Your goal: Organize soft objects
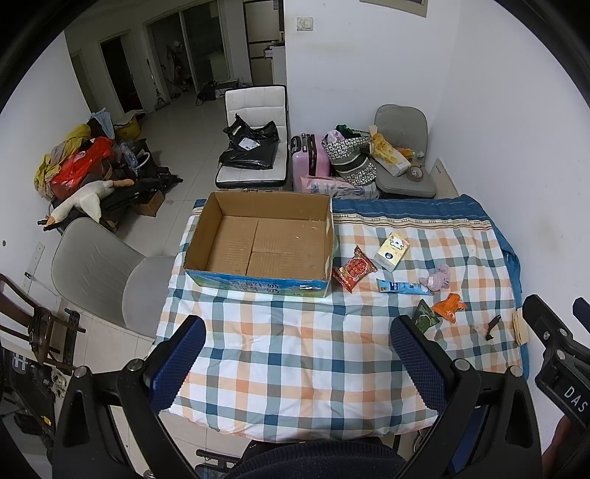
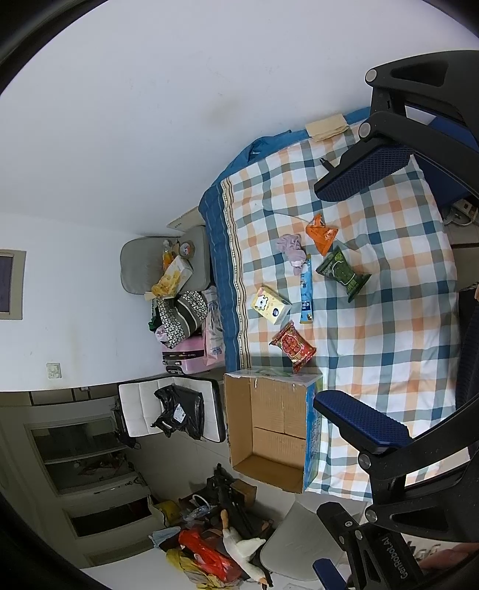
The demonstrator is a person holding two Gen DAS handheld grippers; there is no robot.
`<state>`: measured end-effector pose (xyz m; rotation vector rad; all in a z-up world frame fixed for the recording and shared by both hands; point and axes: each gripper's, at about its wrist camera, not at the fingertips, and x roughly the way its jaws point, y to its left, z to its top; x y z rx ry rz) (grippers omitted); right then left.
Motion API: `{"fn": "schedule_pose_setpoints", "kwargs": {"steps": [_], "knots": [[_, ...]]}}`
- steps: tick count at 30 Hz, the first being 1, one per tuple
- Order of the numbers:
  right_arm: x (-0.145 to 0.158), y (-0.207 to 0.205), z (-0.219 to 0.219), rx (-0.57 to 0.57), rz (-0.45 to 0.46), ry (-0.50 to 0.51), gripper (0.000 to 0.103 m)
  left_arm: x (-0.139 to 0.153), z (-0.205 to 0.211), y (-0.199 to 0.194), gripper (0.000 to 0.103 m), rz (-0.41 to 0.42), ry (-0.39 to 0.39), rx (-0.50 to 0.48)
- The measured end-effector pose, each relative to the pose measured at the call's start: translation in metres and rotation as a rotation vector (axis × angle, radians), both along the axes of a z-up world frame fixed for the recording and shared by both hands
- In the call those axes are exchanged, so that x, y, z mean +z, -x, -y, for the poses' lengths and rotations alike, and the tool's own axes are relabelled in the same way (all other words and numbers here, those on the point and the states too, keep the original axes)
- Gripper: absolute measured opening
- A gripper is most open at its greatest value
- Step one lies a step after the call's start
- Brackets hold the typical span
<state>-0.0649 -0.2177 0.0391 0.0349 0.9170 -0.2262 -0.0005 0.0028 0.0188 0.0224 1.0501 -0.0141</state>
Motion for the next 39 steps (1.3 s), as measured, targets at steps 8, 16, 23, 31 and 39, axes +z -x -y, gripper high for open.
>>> {"fn": "schedule_pose_setpoints", "kwargs": {"steps": [8,16,23,31,39], "knots": [[-0.031,-0.011,0.038,-0.095,-0.051,-0.049,0.103,-0.017,0.022,-0.024,0.103,-0.025,-0.007,-0.021],[-0.119,-0.049,0.118,-0.226,-0.216,-0.144,0.103,-0.089,0.081,-0.091,0.103,-0.101,-0.093,-0.113],[-0.227,-0.095,0.185,-0.299,-0.345,-0.31,0.103,-0.172,0.142,-0.174,0.103,-0.215,-0.122,-0.197],[-0.321,-0.158,0.272,-0.454,-0.445,-0.458,0.103,-0.255,0.22,-0.248,0.103,-0.331,-0.158,-0.318],[-0.413,-0.18,0.304,-0.52,-0.603,-0.608,0.101,-0.342,0.279,-0.306,0.103,-0.53,-0.148,-0.372]]}}
